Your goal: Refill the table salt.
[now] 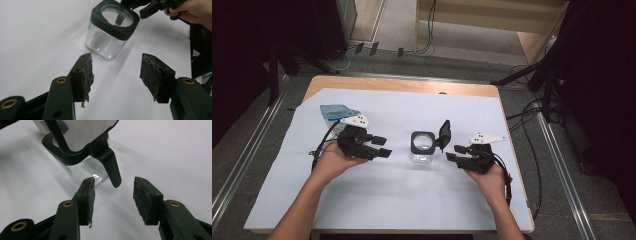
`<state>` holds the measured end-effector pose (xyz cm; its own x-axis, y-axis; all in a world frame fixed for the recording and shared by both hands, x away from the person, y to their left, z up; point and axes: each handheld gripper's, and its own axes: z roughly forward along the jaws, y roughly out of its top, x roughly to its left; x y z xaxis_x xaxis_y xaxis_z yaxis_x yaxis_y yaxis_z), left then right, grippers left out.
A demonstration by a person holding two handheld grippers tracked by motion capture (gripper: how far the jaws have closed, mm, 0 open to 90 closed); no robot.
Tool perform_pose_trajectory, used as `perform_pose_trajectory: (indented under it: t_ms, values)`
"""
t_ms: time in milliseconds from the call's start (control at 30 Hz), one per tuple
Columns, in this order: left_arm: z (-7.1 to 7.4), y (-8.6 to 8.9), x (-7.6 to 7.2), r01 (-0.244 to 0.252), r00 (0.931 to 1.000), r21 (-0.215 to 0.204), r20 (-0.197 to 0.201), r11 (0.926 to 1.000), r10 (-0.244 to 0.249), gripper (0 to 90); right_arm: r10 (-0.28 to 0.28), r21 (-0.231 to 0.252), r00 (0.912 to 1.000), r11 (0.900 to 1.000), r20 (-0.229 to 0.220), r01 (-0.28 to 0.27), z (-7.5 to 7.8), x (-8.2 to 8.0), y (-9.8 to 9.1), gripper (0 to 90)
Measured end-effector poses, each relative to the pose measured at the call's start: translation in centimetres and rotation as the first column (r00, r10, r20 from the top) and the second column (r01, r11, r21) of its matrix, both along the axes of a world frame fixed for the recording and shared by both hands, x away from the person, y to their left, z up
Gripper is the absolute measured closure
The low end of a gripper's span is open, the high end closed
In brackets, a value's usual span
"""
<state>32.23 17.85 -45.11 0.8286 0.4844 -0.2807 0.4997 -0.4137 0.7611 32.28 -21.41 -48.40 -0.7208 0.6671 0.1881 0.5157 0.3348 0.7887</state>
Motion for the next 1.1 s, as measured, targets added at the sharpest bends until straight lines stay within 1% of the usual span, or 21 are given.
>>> perform_pose_trajectory:
  t_ms: [67, 200, 300, 500, 633, 667, 767, 867, 933, 1033, 1100]
  values:
    - [-0.1, 0.6, -0.2, -0.015, 0.9999, -0.001, -0.004, 0.9999, 0.015, 43.8, -0.002, -0.002, 1.0, 1.0, -0.008, 0.002, 0.0, 0.0, 0.0, 51.5]
    - [-0.2, 1.9, -0.5, -0.04, 0.9992, 0.005, -0.007, 0.9992, 0.04, 43.8, -0.005, -0.005, 1.0, 1.0, -0.005, 0.005, 0.2, -0.2, -0.1, 51.4]
    - [-0.1, 2.9, -0.7, -0.07, 0.9975, -0.008, -0.009, 0.9975, 0.07, 43.8, -0.006, 0.0, 1.0, 1.0, -0.007, 0.006, 0.2, -0.3, -0.3, 51.4]
    - [-0.2, 4.9, -0.9, -0.113, 0.9935, -0.003, -0.008, 0.9936, 0.113, 44.1, 0.007, -0.007, 1.0, 1.0, -0.004, -0.007, 0.1, -0.2, 0.1, 52.0]
    - [-0.1, 6.2, -1.0, -0.149, 0.9888, -0.01, -0.006, 0.9888, 0.149, 44.3, 0.014, -0.008, 0.9999, 0.9999, -0.005, -0.014, -0.1, 0.0, 0.2, 52.5]
    - [-0.1, 6.5, -1.1, -0.16, 0.9871, -0.003, -0.004, 0.9871, 0.16, 44.5, 0.013, -0.005, 0.9999, 0.9999, -0.005, -0.013, -0.1, 0.0, 0.2, 52.6]
    - [0.0, 7.4, -1.1, -0.176, 0.9843, -0.015, -0.006, 0.9842, 0.176, 44.7, 0.011, -0.007, 0.9999, 0.9999, -0.002, -0.011, -0.1, 0.1, 0.1, 52.9]
    - [0.3, 8.0, -1.3, -0.186, 0.9826, -0.007, -0.004, 0.9825, 0.186, 44.8, 0.011, -0.008, 0.9999, 0.9999, -0.008, -0.011, -0.2, 0.2, 0.2, 53.2]
    - [0.5, 8.5, -1.4, -0.194, 0.981, -0.01, -0.003, 0.981, 0.194, 45.0, 0.011, -0.009, 0.9999, 0.9999, -0.013, -0.011, -0.2, 0.2, 0.2, 53.3]
    - [0.7, 9.3, -1.5, -0.215, 0.9767, -0.002, 0.002, 0.9767, 0.215, 45.2, 0.012, -0.013, 0.9998, 0.9998, -0.014, -0.013, -0.3, 0.2, 0.3, 53.4]
    - [0.8, 9.8, -1.6, -0.231, 0.9729, -0.005, 0.002, 0.9729, 0.231, 45.2, 0.014, -0.016, 0.9998, 0.9998, -0.014, -0.015, -0.3, 0.2, 0.3, 53.5]
